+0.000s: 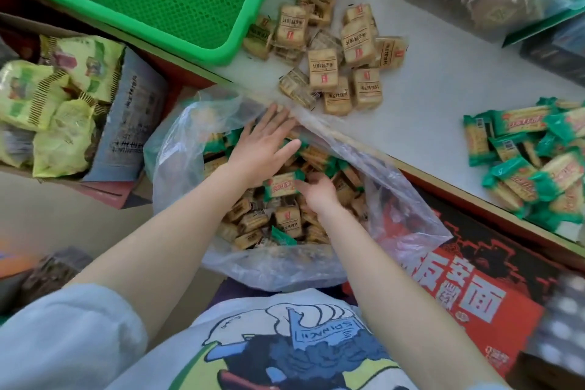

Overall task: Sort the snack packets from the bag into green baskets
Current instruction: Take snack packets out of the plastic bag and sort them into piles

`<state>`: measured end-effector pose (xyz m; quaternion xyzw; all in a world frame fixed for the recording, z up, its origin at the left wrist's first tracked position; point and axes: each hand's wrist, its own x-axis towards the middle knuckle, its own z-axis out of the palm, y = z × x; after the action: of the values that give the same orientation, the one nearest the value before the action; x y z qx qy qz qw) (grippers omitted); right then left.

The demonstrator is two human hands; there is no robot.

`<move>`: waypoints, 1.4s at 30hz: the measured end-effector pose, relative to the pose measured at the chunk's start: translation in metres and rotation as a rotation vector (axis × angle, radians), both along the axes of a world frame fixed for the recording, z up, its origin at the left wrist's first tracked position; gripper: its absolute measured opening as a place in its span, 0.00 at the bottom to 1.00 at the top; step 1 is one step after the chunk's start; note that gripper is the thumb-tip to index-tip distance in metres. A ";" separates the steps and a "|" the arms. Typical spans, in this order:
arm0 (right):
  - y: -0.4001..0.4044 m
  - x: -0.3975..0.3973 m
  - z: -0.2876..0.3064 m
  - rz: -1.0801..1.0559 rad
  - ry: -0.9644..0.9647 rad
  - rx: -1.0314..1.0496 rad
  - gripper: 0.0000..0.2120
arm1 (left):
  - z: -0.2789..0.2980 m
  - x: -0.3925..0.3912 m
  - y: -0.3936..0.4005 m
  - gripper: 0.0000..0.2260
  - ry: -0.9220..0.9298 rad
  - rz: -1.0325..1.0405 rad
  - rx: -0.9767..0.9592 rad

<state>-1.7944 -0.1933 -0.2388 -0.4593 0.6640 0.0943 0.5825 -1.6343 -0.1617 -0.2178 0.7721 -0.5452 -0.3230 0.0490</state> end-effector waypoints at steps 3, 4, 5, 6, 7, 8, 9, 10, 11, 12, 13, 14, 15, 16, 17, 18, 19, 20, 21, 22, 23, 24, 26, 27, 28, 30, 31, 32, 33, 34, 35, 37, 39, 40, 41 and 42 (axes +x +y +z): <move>0.006 0.005 -0.017 0.008 0.031 -0.039 0.24 | 0.000 0.002 0.001 0.27 0.014 -0.015 0.013; 0.007 0.005 -0.018 0.010 0.026 -0.038 0.23 | 0.001 0.002 0.001 0.27 0.015 -0.016 0.013; 0.008 0.004 -0.017 0.013 0.009 -0.037 0.22 | 0.002 0.002 0.000 0.27 0.014 -0.019 0.013; 0.008 0.002 -0.013 0.008 -0.009 -0.031 0.21 | 0.003 0.002 0.000 0.27 0.014 -0.021 0.016; 0.008 -0.002 -0.008 -0.001 -0.034 -0.030 0.19 | 0.004 0.001 0.000 0.27 0.020 -0.018 0.021; 0.007 -0.008 0.001 -0.021 -0.061 -0.023 0.18 | 0.007 0.001 -0.002 0.27 0.027 -0.014 0.027; 0.005 -0.014 0.011 -0.049 -0.096 -0.013 0.17 | 0.009 0.001 -0.004 0.26 0.037 -0.012 0.045; 0.004 -0.021 0.020 -0.083 -0.135 0.004 0.15 | 0.012 0.002 -0.006 0.26 0.046 -0.007 0.066; 0.003 -0.030 0.032 -0.120 -0.186 0.012 0.11 | 0.018 0.003 -0.009 0.25 0.061 0.003 0.077; 0.000 -0.041 0.044 -0.154 -0.236 0.016 0.09 | 0.027 0.002 -0.012 0.24 0.097 0.030 0.081; -0.003 -0.052 0.057 -0.188 -0.285 0.016 0.07 | 0.039 0.000 -0.013 0.22 0.153 0.087 0.072; -0.007 -0.063 0.068 -0.219 -0.325 0.011 0.06 | 0.052 -0.005 -0.013 0.20 0.221 0.163 0.048; -0.012 -0.073 0.081 -0.251 -0.369 0.000 0.06 | 0.064 -0.012 -0.012 0.18 0.303 0.247 0.021; -0.017 -0.083 0.089 -0.281 -0.418 -0.011 0.05 | 0.076 -0.022 -0.011 0.16 0.396 0.318 -0.001; -0.022 -0.092 0.098 -0.315 -0.468 -0.021 0.05 | 0.087 -0.035 -0.011 0.14 0.506 0.372 -0.006; -0.028 -0.100 0.106 -0.338 -0.517 -0.031 0.04 | 0.096 -0.050 -0.013 0.12 0.646 0.420 0.001; -0.033 -0.109 0.115 -0.346 -0.553 -0.047 0.04 | 0.103 -0.066 -0.018 0.11 0.793 0.468 0.014; -0.039 -0.118 0.121 -0.337 -0.572 -0.074 0.04 | 0.108 -0.083 -0.025 0.10 0.913 0.520 0.008; -0.043 -0.128 0.127 -0.321 -0.573 -0.101 0.04 | 0.111 -0.099 -0.033 0.09 0.972 0.562 -0.018; -0.047 -0.140 0.130 -0.299 -0.567 -0.128 0.05 | 0.114 -0.114 -0.043 0.08 0.981 0.587 -0.050; -0.050 -0.151 0.134 -0.280 -0.555 -0.159 0.07 | 0.115 -0.127 -0.052 0.09 0.971 0.590 -0.067; -0.053 -0.165 0.137 -0.267 -0.541 -0.179 0.10 | 0.117 -0.142 -0.062 0.11 0.977 0.579 -0.065; -0.059 -0.195 0.143 -0.277 -0.522 -0.190 0.12 | 0.121 -0.171 -0.084 0.17 1.015 0.530 -0.033; -0.063 -0.212 0.145 -0.297 -0.512 -0.194 0.12 | 0.121 -0.187 -0.094 0.18 1.022 0.498 -0.015; -0.067 -0.228 0.147 -0.320 -0.500 -0.206 0.11 | 0.120 -0.204 -0.104 0.16 1.024 0.473 -0.003; -0.078 -0.261 0.147 -0.375 -0.462 -0.236 0.12 | 0.118 -0.238 -0.123 0.13 1.042 0.477 0.013; -0.084 -0.276 0.146 -0.411 -0.422 -0.260 0.12 | 0.116 -0.255 -0.132 0.12 1.042 0.490 0.018; -0.093 -0.290 0.144 -0.450 -0.371 -0.285 0.12 | 0.110 -0.269 -0.141 0.10 1.008 0.498 0.019; -0.102 -0.304 0.140 -0.495 -0.312 -0.313 0.10 | 0.101 -0.282 -0.149 0.10 0.939 0.487 0.017; -0.113 -0.316 0.136 -0.546 -0.264 -0.341 0.09 | 0.090 -0.292 -0.155 0.11 0.853 0.461 0.016; -0.124 -0.327 0.132 -0.603 -0.238 -0.364 0.08 | 0.081 -0.301 -0.160 0.14 0.775 0.438 0.026; -0.150 -0.342 0.125 -0.694 -0.247 -0.399 0.07 | 0.064 -0.314 -0.165 0.22 0.647 0.399 0.053; -0.175 -0.348 0.119 -0.717 -0.276 -0.414 0.05 | 0.051 -0.324 -0.165 0.24 0.502 0.309 0.092; -0.184 -0.350 0.115 -0.711 -0.281 -0.412 0.06 | 0.045 -0.328 -0.163 0.24 0.398 0.240 0.119; -0.190 -0.350 0.112 -0.710 -0.283 -0.401 0.06 | 0.040 -0.330 -0.160 0.23 0.277 0.158 0.129; -0.194 -0.351 0.110 -0.710 -0.281 -0.389 0.06 | 0.037 -0.331 -0.156 0.24 0.163 0.078 0.122</move>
<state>-2.1455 -0.3871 -0.1289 -0.3119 0.7005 -0.3028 0.5660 -1.9656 -0.3175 -0.1806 0.7654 -0.4885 -0.4150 0.0585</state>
